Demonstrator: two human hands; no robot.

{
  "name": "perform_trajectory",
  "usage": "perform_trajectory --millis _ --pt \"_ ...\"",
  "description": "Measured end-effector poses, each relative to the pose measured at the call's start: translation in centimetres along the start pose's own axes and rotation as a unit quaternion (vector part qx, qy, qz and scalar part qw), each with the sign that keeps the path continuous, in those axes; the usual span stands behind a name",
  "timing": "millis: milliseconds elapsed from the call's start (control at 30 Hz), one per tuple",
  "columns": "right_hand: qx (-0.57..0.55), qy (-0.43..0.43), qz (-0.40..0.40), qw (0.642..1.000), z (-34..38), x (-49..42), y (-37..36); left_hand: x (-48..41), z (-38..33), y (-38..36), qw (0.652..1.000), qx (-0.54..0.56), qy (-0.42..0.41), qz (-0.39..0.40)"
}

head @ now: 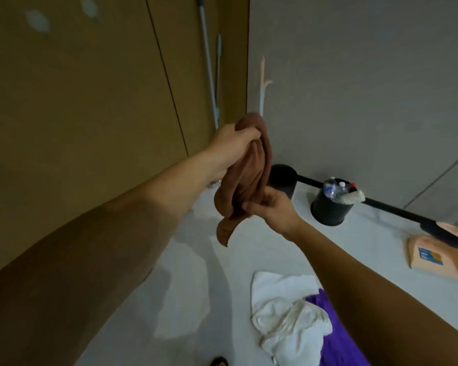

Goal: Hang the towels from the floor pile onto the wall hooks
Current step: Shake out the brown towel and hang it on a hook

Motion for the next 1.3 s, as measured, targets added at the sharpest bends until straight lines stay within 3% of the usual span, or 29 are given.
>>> perform_trajectory --millis 133,233,300,400,467,533,600,667,767,800,867,967,1067,1167,1300 --pt "-0.164 0.006 -0.027 0.986 4.4 1.0 -1.4 3.8 -5.5 3.2 0.987 0.013 -0.052 -0.153" --pt "-0.214 -0.005 -0.044 0.976 7.2 2.1 -2.3 7.0 -8.0 4.7 0.972 0.075 -0.075 -0.209" --pt "-0.264 -0.020 -0.058 0.963 8.6 2.5 -2.8 8.7 -8.9 5.1 0.970 0.130 -0.061 -0.197" --pt "-0.300 0.014 0.062 0.952 11.3 4.0 -5.0 12.0 -9.8 5.5 0.960 0.205 -0.062 -0.180" --pt "-0.235 0.037 0.162 0.958 12.5 5.0 -6.8 14.2 -9.9 5.8 0.954 0.221 -0.076 -0.189" --pt "-0.096 0.027 0.233 0.967 13.6 6.3 -8.9 16.7 -9.7 6.3 0.950 0.225 -0.088 -0.197" --pt "-0.051 0.013 0.236 0.970 14.7 7.3 -10.7 19.8 -9.3 6.8 0.957 0.219 -0.097 -0.166" --pt "-0.153 0.013 0.220 0.963 15.9 7.7 -12.0 23.1 -8.4 7.7 0.974 0.155 -0.077 -0.144" --pt "-0.316 0.021 0.221 0.922 18.7 7.8 -13.7 28.8 -5.4 10.1 0.979 0.022 0.028 -0.203" --pt "-0.344 0.013 0.225 0.911 19.8 7.9 -14.4 30.8 -3.9 10.9 0.975 0.024 0.069 -0.209" --pt "-0.366 -0.014 0.232 0.901 21.7 8.1 -15.9 34.5 -1.0 12.4 0.979 0.065 0.124 -0.147" --pt "-0.353 -0.036 0.247 0.902 23.8 8.6 -18.8 38.9 2.1 13.6 0.988 0.115 0.101 -0.038" --pt "-0.345 -0.035 0.293 0.891 25.9 9.5 -22.0 40.9 2.9 13.3 0.993 0.094 0.068 -0.026" --pt "-0.319 -0.020 0.339 0.885 27.7 10.0 -24.8 41.9 2.9 14.1 0.990 0.083 0.068 -0.096" --pt "-0.202 -0.006 0.346 0.916 29.1 9.0 -25.9 46.1 4.2 18.7 0.951 0.083 0.081 -0.285"
Point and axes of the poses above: each hand's wrist, its own x-axis away from the middle knuckle, its own y-axis out of the back of the hand, z = x × y, the point moved 2 cm from there along -x, towards the middle knuckle, and after that the axes turned 11 degrees about z, right-handed, at the moved point
